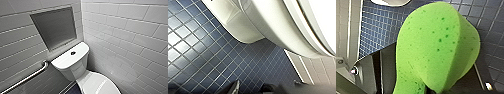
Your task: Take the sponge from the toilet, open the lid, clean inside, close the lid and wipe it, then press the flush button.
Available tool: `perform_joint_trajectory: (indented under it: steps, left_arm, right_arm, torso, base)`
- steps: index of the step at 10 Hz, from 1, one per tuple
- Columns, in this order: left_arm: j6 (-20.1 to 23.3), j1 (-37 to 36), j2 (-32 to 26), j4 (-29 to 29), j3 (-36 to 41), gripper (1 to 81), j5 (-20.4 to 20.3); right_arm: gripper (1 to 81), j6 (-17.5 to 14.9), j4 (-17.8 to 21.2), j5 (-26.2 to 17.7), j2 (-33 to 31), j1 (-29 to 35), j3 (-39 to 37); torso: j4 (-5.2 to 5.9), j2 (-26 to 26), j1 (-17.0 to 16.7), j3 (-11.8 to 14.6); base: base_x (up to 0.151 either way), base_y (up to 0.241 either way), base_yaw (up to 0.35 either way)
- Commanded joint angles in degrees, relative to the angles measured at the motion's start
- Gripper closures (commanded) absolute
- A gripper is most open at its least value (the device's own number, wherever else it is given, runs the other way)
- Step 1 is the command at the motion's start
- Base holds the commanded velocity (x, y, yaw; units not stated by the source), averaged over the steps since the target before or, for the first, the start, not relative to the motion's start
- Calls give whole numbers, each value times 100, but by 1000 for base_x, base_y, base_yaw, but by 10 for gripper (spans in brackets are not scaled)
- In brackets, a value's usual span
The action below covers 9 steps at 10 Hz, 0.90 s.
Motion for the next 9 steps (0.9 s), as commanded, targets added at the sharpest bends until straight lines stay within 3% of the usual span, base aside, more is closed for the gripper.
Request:
perform_joint_trajectory:
  steps: [1,2,3,4,6,9]
  left_arm:
    - [-3,-737,110,-119,109,10,359]
    - [-21,-843,217,-208,108,10,377]
    - [-21,-931,269,-340,144,10,491]
    - [-21,-993,313,-427,266,10,632]
    - [-21,-1037,305,-489,478,10,649]
    - [-21,-1072,392,-890,486,10,615]
  right_arm:
    - [811,9,-153,-261,-124,-31,15]
    - [811,0,-153,-306,-54,-30,-91]
    - [811,9,-144,-314,34,-30,-232]
    - [811,9,-153,-314,105,-22,-328]
    - [811,0,-162,-314,149,-21,-399]
    - [811,9,-153,-314,184,14,-443]
  torso:
    - [0,-2,0,0]
    - [0,2,0,0]
    - [-150,2,2,0]
    - [-48,2,2,0]
    - [-188,2,2,0]
    - [-188,2,2,0]
  base:
    - [0,0,0]
    - [0,0,0]
    - [0,0,0]
    - [0,0,0]
    - [0,0,0]
    - [0,0,0]
